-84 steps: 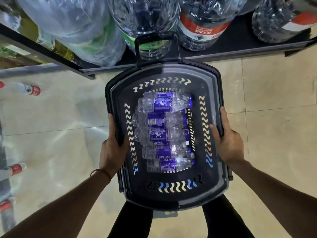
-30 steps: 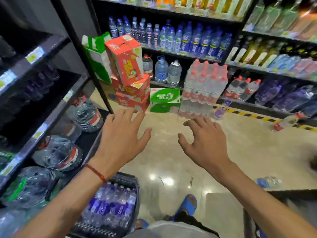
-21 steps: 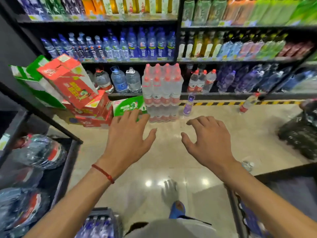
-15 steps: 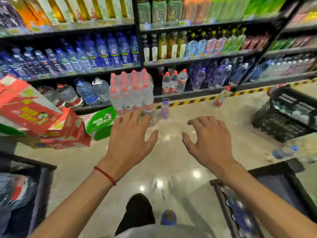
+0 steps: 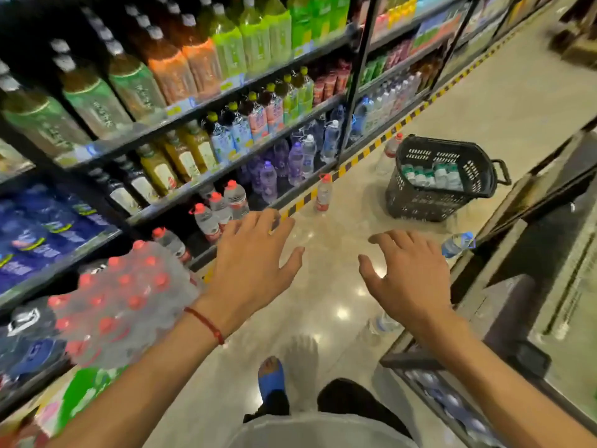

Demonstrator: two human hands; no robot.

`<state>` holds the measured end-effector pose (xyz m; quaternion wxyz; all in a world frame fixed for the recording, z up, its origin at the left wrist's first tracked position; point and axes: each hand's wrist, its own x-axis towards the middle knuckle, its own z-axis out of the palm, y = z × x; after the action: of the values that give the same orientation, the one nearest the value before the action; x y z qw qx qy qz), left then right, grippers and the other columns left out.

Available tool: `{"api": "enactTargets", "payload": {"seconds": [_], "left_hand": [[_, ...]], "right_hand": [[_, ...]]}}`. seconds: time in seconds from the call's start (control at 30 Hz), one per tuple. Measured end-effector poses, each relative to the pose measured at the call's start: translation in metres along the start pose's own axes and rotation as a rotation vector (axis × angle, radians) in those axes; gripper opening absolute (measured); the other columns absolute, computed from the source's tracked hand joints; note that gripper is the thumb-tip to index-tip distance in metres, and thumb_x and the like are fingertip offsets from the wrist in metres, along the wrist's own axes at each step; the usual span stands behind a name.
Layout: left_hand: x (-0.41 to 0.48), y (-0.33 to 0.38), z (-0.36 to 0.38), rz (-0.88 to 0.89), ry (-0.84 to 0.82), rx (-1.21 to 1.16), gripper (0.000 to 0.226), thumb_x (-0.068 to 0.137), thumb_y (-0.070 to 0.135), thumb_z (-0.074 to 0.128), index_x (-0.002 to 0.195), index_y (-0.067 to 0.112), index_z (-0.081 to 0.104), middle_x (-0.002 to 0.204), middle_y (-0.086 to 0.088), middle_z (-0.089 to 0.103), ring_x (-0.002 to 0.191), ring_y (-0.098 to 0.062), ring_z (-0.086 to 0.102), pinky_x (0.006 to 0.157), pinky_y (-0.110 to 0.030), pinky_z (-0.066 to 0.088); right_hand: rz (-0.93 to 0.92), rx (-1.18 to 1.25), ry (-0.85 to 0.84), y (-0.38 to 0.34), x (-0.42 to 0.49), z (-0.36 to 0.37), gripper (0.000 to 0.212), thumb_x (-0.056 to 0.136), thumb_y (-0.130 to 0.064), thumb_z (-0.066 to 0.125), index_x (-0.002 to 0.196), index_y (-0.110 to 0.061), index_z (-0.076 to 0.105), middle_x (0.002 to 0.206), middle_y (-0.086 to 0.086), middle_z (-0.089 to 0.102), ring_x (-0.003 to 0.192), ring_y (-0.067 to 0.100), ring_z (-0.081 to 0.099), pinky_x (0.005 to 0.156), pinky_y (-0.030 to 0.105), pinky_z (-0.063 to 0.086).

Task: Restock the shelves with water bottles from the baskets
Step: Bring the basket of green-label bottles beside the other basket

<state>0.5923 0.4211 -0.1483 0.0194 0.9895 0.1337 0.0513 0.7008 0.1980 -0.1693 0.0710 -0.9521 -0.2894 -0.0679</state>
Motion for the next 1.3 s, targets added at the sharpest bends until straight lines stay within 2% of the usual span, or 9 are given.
{"api": "enactTargets", "payload": {"seconds": [0.13, 0.33, 0.43, 0.63, 0.93, 1.3], "left_hand": [[0.095, -0.009, 0.004, 0.178, -0.014, -0.016, 0.052, 0.097, 0.058, 0.039, 0.133, 0.025, 0.057, 0.121, 0.001, 0.058, 0.11, -0.026, 0.055, 0.088, -0.045, 0.044], [0.232, 0.016, 0.038, 0.318, -0.056, -0.033, 0.054, 0.097, 0.059, 0.039, 0.137, 0.027, 0.056, 0.117, 0.002, 0.058, 0.108, -0.024, 0.055, 0.085, -0.043, 0.043], [0.307, 0.041, 0.06, 0.372, -0.087, -0.002, 0.058, 0.097, 0.06, 0.035, 0.141, 0.027, 0.054, 0.12, 0.001, 0.058, 0.11, -0.025, 0.055, 0.086, -0.043, 0.044], [0.447, 0.101, 0.082, 0.433, -0.118, -0.019, 0.057, 0.098, 0.059, 0.045, 0.146, 0.029, 0.05, 0.135, 0.002, 0.056, 0.12, -0.024, 0.053, 0.093, -0.044, 0.045], [0.655, 0.176, 0.115, 0.635, -0.103, -0.018, 0.056, 0.097, 0.057, 0.042, 0.141, 0.024, 0.055, 0.127, 0.001, 0.059, 0.115, -0.023, 0.055, 0.09, -0.042, 0.045], [0.892, 0.281, 0.136, 0.968, -0.169, -0.047, 0.057, 0.097, 0.054, 0.041, 0.141, 0.021, 0.056, 0.134, -0.005, 0.058, 0.122, -0.028, 0.053, 0.094, -0.046, 0.046]], "right_hand": [[0.154, -0.036, 0.021, 0.022, 0.047, 0.0, 0.038, 0.096, -0.048, 0.06, 0.119, -0.021, 0.072, 0.115, -0.001, 0.07, 0.112, 0.026, 0.061, 0.094, 0.043, 0.045], [0.358, -0.056, 0.06, 0.078, 0.136, 0.034, 0.033, 0.093, -0.047, 0.064, 0.113, -0.022, 0.073, 0.109, -0.002, 0.069, 0.106, 0.025, 0.062, 0.089, 0.041, 0.045], [0.412, -0.065, 0.072, 0.118, 0.186, 0.053, 0.035, 0.093, -0.046, 0.065, 0.115, -0.021, 0.074, 0.11, -0.001, 0.071, 0.105, 0.026, 0.063, 0.089, 0.041, 0.045], [0.494, -0.085, 0.035, 0.207, 0.274, 0.063, 0.037, 0.096, -0.047, 0.059, 0.118, -0.02, 0.072, 0.112, 0.001, 0.071, 0.108, 0.027, 0.062, 0.089, 0.042, 0.048], [0.687, -0.098, -0.028, 0.316, 0.406, 0.087, 0.033, 0.097, -0.049, 0.057, 0.115, -0.024, 0.07, 0.115, -0.002, 0.069, 0.113, 0.023, 0.059, 0.092, 0.041, 0.048], [1.023, -0.11, 0.001, 0.409, 0.539, 0.1, 0.036, 0.1, -0.046, 0.054, 0.121, -0.023, 0.071, 0.119, -0.002, 0.07, 0.115, 0.022, 0.06, 0.089, 0.04, 0.051]]}}
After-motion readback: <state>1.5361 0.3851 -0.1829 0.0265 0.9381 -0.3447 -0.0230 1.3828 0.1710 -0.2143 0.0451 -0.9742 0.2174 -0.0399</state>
